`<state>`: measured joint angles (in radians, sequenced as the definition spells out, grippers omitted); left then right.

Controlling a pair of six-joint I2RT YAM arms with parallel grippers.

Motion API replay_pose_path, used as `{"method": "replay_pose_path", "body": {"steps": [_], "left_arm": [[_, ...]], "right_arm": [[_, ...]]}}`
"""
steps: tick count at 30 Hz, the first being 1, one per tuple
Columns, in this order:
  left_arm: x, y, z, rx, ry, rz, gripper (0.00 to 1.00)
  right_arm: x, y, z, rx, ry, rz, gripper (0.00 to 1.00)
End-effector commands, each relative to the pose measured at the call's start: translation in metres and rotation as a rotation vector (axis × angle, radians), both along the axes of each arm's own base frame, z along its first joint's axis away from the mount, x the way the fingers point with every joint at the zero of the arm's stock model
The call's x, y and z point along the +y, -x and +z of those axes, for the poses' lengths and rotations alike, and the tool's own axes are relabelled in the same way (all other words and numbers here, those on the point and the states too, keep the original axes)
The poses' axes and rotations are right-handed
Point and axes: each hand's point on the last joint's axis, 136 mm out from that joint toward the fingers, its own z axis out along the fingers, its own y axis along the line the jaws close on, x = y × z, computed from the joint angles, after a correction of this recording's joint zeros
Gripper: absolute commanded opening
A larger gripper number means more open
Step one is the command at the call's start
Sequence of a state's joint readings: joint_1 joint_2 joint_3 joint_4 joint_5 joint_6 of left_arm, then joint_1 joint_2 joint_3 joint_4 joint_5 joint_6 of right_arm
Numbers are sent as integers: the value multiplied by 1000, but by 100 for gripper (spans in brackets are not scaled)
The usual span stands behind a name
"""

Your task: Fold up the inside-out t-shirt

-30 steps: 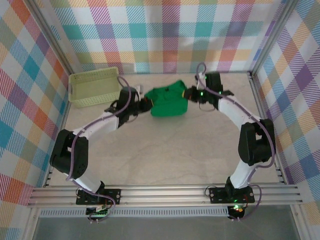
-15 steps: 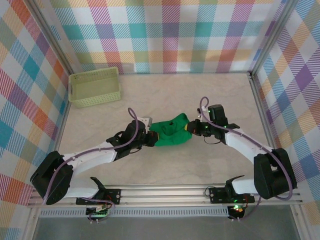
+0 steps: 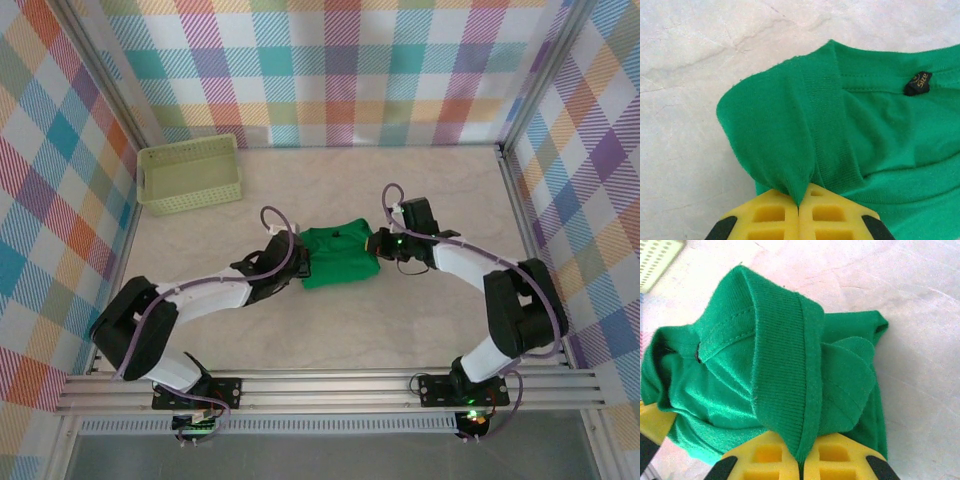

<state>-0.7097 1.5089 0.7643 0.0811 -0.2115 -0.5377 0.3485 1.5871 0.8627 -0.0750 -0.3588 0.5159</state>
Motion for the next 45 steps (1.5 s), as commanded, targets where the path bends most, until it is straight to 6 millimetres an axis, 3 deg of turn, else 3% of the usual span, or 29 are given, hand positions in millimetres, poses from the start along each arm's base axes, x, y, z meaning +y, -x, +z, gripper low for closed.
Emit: {"method": "replay_pose_path", "body": {"steps": [1, 10, 12, 14, 17, 19, 24, 28, 30, 35, 38, 40, 45], "left_arm": [[13, -18, -3, 5, -25, 71, 0], [20, -20, -32, 82, -57, 81, 2], [26, -17, -34, 114, -84, 105, 6], [34, -15, -26, 144, -121, 145, 22], [35, -13, -1, 150, -122, 145, 40], [40, -7, 9, 162, -123, 160, 51], [32, 11, 12, 179, -88, 130, 59], [1, 26, 5, 191, -58, 30, 60], [-14, 23, -1, 198, -29, -1, 60], [-13, 13, -38, 281, -75, 28, 58], [-8, 10, -45, 308, -99, 39, 55], [-5, 11, -33, 298, -121, 29, 55], [4, 12, 25, 175, -111, 5, 66]], "right_arm": [[-2, -10, -14, 24, 33, -22, 0], [1, -19, -32, 69, 54, -25, 2], [2, -19, -28, 77, 54, -14, 21], [0, -16, -16, 70, 70, -4, 42], [-7, -12, 10, 27, 102, -1, 58], [-10, -5, 22, 15, 111, 16, 63], [-2, 22, 20, 33, 139, 71, 64], [9, 39, 6, 44, 170, 97, 64], [9, 42, -3, 57, 192, 86, 62], [-20, 44, -40, 136, 359, -39, 47], [-14, 47, -43, 143, 330, -4, 42], [-10, 45, -31, 119, 314, 19, 43], [-20, 35, 18, -13, 350, 7, 50]]}}
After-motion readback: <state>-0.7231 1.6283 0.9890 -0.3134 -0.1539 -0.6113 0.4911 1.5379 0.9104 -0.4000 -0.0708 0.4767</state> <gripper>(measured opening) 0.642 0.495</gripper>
